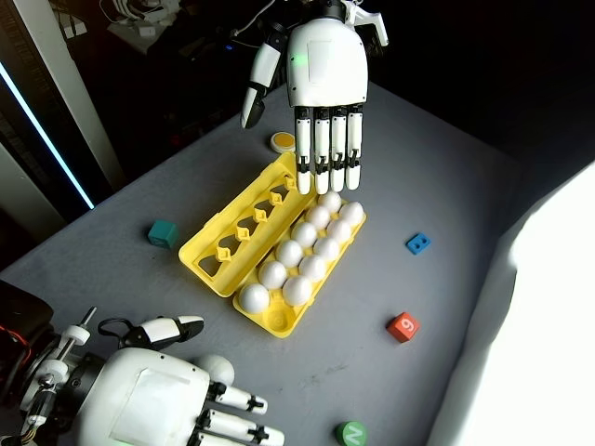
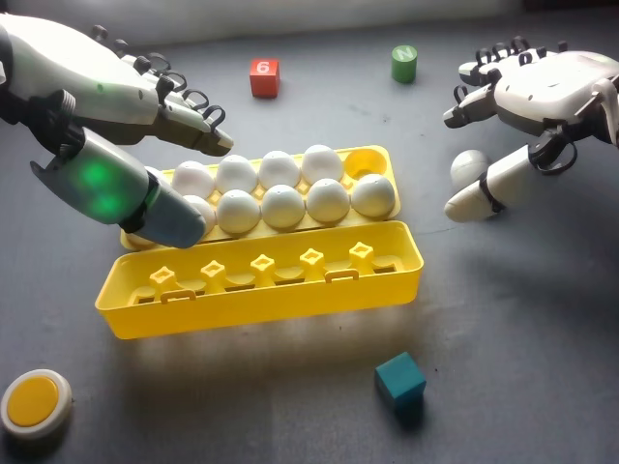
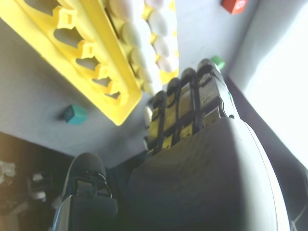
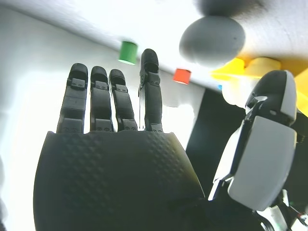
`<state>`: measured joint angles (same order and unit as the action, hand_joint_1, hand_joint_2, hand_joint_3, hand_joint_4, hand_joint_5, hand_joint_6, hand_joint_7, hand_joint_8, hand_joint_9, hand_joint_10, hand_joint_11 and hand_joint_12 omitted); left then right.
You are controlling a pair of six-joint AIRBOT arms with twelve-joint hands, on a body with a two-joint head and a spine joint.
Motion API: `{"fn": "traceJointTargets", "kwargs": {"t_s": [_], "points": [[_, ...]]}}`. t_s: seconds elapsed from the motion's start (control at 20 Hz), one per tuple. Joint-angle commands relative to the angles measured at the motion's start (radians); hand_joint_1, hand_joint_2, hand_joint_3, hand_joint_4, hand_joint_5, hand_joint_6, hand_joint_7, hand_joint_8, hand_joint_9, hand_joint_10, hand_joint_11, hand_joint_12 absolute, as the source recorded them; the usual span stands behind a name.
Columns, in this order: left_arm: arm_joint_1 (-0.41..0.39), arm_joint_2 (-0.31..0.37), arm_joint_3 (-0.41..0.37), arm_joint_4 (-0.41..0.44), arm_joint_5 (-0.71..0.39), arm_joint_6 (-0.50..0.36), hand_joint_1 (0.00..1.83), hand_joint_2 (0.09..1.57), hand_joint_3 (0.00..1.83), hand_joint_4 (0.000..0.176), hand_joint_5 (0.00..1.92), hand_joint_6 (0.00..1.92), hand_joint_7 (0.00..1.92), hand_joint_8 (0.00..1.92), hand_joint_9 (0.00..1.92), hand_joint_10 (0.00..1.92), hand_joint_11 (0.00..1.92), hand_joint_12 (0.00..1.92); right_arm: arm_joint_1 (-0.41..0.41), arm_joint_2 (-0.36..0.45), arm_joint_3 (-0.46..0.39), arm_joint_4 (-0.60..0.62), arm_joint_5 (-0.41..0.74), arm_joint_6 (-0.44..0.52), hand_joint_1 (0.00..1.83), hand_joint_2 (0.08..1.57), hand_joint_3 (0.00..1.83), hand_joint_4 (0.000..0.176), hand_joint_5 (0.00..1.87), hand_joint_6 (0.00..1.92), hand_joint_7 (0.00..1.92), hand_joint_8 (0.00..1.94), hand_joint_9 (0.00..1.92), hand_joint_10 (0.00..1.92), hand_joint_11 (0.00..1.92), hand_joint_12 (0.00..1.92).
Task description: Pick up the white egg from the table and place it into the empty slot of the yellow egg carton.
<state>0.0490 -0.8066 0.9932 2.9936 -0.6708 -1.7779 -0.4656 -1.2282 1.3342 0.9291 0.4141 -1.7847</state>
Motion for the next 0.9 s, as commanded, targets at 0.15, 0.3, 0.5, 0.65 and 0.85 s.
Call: {"fn": "traceJointTargets", "kwargs": {"t_s": [0.15, 0.3, 0.5, 0.65, 0.85], "points": [[-0.008, -0.001, -0.001, 0.002, 0.08, -0.002, 0.0, 1.18, 0.0, 0.0, 0.07, 0.0, 0.08, 0.0, 0.04, 0.0, 0.0, 0.04, 0.007, 0.004, 0.004, -0.019, 0.088, 0.005, 0.55, 0.74, 0.01, 0.072, 0.52, 0.04, 0.0, 0.0, 0.0, 0.0, 0.0, 0.0], [-0.008, -0.001, -0.002, 0.002, 0.08, -0.002, 0.0, 1.18, 0.0, 0.0, 0.06, 0.0, 0.08, 0.0, 0.04, 0.0, 0.01, 0.04, 0.002, 0.003, 0.004, -0.019, 0.089, 0.004, 0.64, 0.73, 0.0, 0.088, 0.69, 0.05, 0.11, 0.01, 0.0, 0.0, 0.0, 0.0], [-0.008, -0.002, -0.004, 0.002, 0.08, -0.002, 0.0, 1.17, 0.0, 0.0, 0.04, 0.0, 0.06, 0.0, 0.04, 0.0, 0.0, 0.04, 0.002, 0.0, 0.005, -0.019, 0.091, 0.002, 0.65, 0.76, 0.01, 0.094, 0.74, 0.04, 0.11, 0.01, 0.0, 0.0, 0.0, 0.0], [-0.008, -0.002, -0.004, 0.002, 0.08, -0.002, 0.0, 1.18, 0.0, 0.0, 0.04, 0.01, 0.05, 0.01, 0.03, 0.01, 0.02, 0.01, 0.002, 0.0, 0.005, -0.019, 0.092, 0.002, 0.66, 0.77, 0.02, 0.091, 0.77, 0.04, 0.09, 0.01, 0.0, 0.0, 0.0, 0.0], [-0.008, -0.002, -0.004, 0.002, 0.08, -0.002, 0.0, 1.17, 0.0, 0.0, 0.06, 0.01, 0.07, 0.01, 0.05, 0.01, 0.02, 0.01, 0.003, -0.001, 0.005, -0.019, 0.096, 0.002, 0.71, 0.77, 0.01, 0.08, 0.77, 0.03, 0.06, 0.0, 0.0, 0.0, 0.0, 0.0]]}}
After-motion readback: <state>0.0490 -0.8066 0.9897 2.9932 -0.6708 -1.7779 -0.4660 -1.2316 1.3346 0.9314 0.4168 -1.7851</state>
